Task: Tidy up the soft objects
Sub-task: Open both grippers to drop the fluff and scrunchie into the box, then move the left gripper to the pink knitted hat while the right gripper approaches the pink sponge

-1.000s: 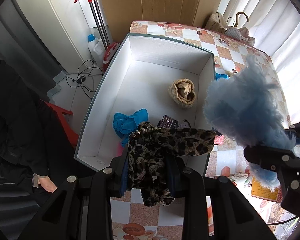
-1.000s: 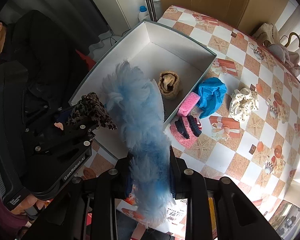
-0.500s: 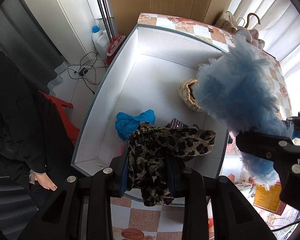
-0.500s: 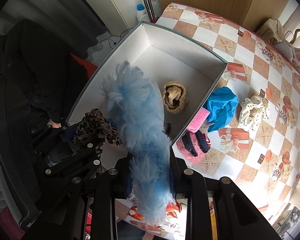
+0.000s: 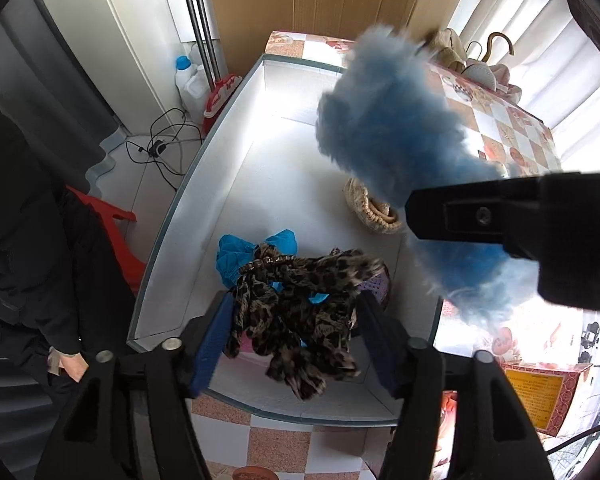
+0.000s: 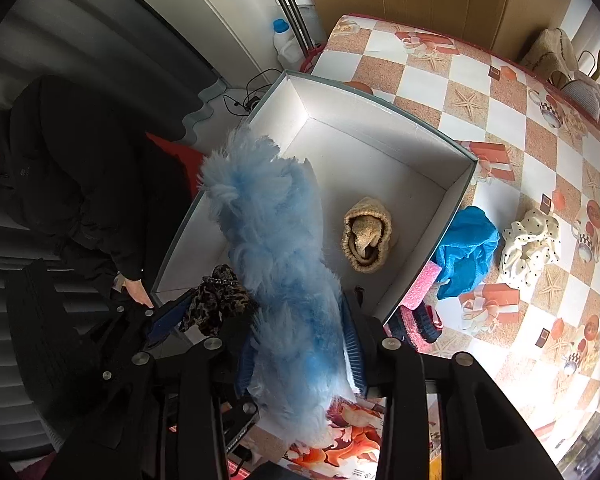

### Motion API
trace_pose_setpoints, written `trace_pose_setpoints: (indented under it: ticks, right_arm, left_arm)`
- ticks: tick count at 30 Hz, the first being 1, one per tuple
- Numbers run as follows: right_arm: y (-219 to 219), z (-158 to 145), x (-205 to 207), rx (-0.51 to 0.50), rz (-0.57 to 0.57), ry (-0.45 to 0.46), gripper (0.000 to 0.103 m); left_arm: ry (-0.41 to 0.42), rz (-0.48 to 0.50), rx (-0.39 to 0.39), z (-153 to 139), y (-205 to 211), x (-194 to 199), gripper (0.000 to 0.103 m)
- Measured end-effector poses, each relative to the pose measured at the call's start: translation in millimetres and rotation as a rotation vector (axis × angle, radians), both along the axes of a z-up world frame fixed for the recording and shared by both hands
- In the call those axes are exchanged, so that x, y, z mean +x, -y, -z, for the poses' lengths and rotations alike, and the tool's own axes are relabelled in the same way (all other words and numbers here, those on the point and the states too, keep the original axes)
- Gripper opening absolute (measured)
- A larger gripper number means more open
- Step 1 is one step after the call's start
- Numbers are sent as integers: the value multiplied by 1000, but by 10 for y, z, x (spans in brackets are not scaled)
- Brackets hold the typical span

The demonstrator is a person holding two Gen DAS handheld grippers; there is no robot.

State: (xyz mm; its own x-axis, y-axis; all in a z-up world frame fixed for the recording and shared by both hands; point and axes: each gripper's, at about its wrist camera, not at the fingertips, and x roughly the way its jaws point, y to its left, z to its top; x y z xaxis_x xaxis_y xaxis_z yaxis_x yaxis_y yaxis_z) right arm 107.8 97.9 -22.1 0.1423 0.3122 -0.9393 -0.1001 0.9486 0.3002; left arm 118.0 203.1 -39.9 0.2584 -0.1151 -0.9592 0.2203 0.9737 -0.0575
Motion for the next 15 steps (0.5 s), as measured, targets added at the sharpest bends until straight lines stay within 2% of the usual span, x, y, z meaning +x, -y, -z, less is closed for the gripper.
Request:
trace_pose_setpoints:
  ticks: [1,2,8,9,10,12,15]
  right_arm:
    - [55,2,-1,-4,15,-2,84]
    - [125,-3,-5,1,33,-3,88]
    - [705,-137,-39,5,146,9,90]
    - [835,-135,-35,-12,176,6,97]
    - [971,-103,-17,-38,211,-7,103]
    - [1246,18,14,-84,289,-39,103]
    - [1584,319,74,-64,389,-105,103]
  left_arm:
    - [8,-6,-9,-17,-14,-6,85]
    - [8,-9,-18,-23,-25,-8,86]
    - [25,-32,-83,-72,-28,-22,89]
    - [32,-36,-97,-103,-16,-42,89]
    - [34,-37,-111,-126,-3,-55,89]
    - [36,-28,-124,-166,49,-78,89]
    - [41,11,-121,-224,188,-170,89]
